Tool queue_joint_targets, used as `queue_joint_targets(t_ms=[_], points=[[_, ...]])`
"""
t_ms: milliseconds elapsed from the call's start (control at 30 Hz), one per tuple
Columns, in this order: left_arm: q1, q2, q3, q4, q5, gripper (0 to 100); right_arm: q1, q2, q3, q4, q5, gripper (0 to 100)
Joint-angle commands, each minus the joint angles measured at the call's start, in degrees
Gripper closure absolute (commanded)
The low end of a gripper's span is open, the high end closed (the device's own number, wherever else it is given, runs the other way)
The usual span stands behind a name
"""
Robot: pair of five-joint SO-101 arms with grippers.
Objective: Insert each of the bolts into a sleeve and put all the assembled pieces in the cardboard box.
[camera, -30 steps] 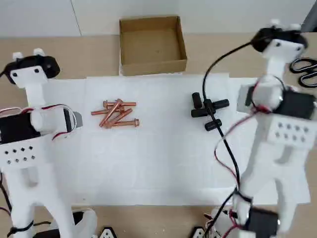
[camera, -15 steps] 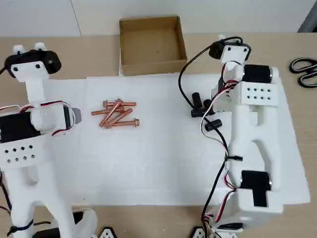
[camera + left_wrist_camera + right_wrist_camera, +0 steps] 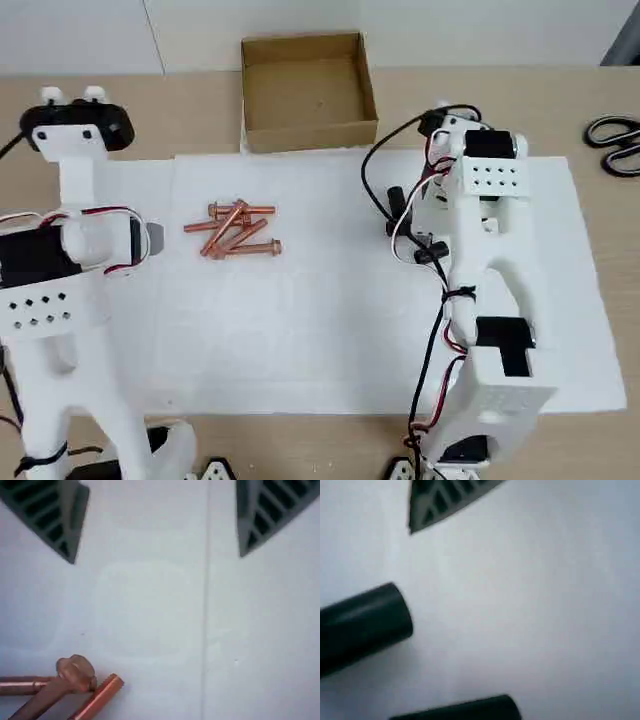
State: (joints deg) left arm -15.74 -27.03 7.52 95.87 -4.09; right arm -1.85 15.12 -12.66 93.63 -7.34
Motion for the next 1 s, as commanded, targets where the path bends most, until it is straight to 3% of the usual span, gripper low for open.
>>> queue_joint_targets(t_ms=[0,433,533,600,800,967], points=[[0.1,-0.2,1.7,-1.5,-1.2,80,-0.3,-0.4,-2.5,0.7,-2.1,82.7],[0.3,-0.1,4.2,-1.6,-2.5,80,0.1,0.0,-4.7,0.2,-1.8,82.7],[3.3,-0.5,7.2,-2.0,-2.5,80,0.1,-0.3,-4.7,0.2,-1.7,82.4],[5.5,-1.1,9.8,-6.5,-1.8,80,-0.2,-0.5,-5.5,-0.4,-1.3,82.4],[6.8,-22.4,14.8,-15.0,0.4,80,0.1,-7.5,-10.2,2.2,12.7,82.4],[6.6,-43.7,31.3,-23.3,0.5,80,-0.2,-22.2,-6.3,2.3,15.5,82.4]])
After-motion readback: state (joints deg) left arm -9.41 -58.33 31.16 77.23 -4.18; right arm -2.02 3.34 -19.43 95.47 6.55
